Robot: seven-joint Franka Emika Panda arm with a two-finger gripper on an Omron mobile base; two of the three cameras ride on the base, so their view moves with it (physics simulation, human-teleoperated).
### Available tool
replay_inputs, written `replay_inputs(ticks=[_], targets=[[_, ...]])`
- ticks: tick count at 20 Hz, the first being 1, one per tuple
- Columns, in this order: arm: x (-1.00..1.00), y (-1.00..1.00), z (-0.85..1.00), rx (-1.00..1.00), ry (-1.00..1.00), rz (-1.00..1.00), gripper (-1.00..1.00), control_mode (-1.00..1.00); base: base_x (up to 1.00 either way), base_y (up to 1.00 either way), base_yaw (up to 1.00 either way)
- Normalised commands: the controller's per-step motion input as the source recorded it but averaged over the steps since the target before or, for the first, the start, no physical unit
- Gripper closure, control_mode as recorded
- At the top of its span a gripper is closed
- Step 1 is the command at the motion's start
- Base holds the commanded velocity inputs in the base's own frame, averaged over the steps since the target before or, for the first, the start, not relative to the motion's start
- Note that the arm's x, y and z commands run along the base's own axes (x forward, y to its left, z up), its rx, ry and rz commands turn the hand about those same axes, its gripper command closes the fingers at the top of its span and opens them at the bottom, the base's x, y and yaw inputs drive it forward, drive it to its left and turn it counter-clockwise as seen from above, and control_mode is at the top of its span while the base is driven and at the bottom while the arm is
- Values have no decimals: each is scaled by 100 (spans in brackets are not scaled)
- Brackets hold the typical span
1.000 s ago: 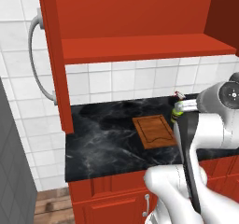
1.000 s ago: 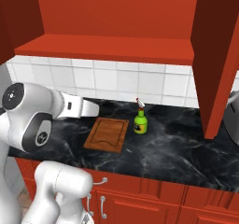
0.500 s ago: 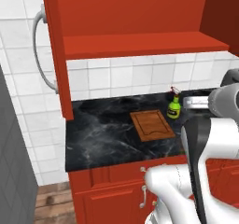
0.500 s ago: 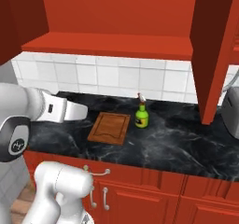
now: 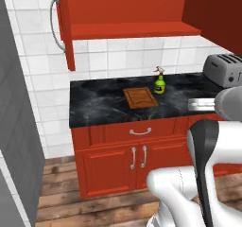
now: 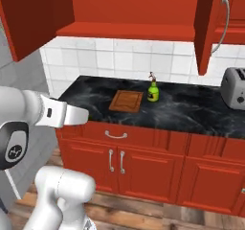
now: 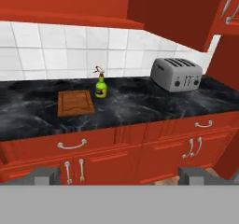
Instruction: Grab the spray bottle from the cabinet, then place it next to the cutting board for sanitizing. Then grab the dish brush from the countertop next to the sink and place it next to the cutting board.
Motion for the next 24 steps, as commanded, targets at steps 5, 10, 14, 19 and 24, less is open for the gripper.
replay_inputs(ticks=[5,10,14,19,24], targets=[[0,0,0,0,0,0,-100,100,-63,-44,-3],[0,0,0,0,0,0,-100,100,-2,-94,-35],[0,0,0,0,0,0,-100,100,0,-79,-63],[0,0,0,0,0,0,-100,100,0,-25,-93],[0,0,0,0,0,0,-100,100,0,0,-100]])
